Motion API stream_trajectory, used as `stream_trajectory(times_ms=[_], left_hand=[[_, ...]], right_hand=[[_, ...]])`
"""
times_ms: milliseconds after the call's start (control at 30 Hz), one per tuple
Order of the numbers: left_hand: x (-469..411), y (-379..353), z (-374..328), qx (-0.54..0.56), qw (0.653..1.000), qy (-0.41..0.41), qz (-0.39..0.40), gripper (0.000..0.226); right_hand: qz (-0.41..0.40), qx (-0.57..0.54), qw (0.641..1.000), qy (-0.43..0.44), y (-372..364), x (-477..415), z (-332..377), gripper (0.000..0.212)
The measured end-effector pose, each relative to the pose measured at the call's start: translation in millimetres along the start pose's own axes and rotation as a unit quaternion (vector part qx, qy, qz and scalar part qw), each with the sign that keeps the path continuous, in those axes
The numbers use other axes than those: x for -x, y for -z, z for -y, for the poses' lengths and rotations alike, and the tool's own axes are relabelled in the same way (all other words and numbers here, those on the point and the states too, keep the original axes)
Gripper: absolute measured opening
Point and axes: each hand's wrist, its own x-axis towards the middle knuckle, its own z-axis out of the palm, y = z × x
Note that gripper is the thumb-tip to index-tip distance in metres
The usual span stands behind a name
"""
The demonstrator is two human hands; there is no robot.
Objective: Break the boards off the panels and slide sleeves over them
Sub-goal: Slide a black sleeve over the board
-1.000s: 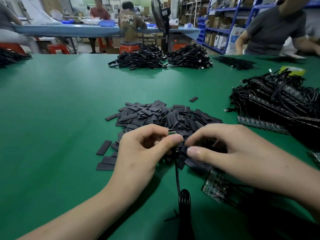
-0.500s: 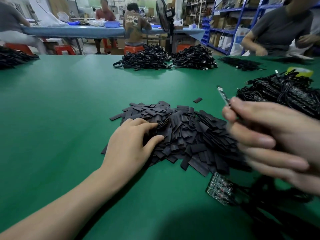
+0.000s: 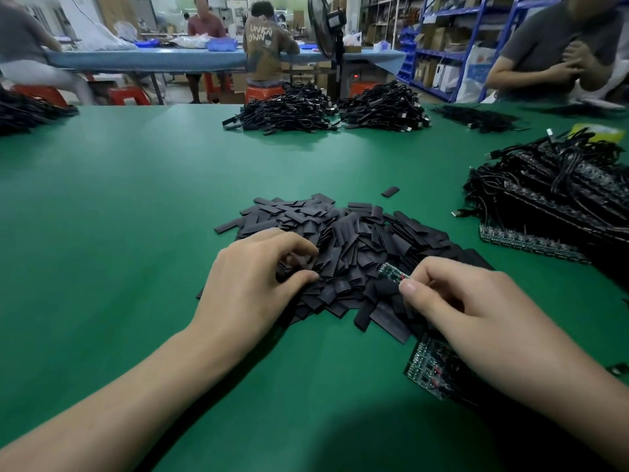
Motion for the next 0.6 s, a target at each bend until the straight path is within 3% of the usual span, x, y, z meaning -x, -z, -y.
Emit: stream_trajectory(times_ms=[200, 367, 467, 533, 600], left_hand=[[1.8, -1.1, 2.1, 0.016, 1.0, -0.023, -0.008, 0.023], [3.3, 3.5, -4.0, 0.028, 0.988, -0.092, -0.121, 0.01], [8.0, 4.0, -23.6, 0.212, 0.969, -0.017, -0.123, 0.014], [11.6, 1.8, -38.0, 0.39, 0.917, 0.066, -0.058, 0.01], [17.7, -2.8, -46.5, 0.483, 0.867, 0.119, -0.018, 0.011]], right_hand=[[-0.016, -0.059, 0.998, 0.005, -9.6, 4.3, -5.2, 0.032], [-0.047, -0.082, 0.995, 0.015, -9.6, 3.8, -9.7, 0.03], [-0.054, -0.123, 0.991, 0.012, -12.1, 2.8, -10.7, 0.031], [-0.038, -0.198, 0.98, 0.001, -13.6, 2.0, -10.1, 0.029], [-0.02, -0.234, 0.972, -0.008, -15.8, 0.6, -11.1, 0.027]])
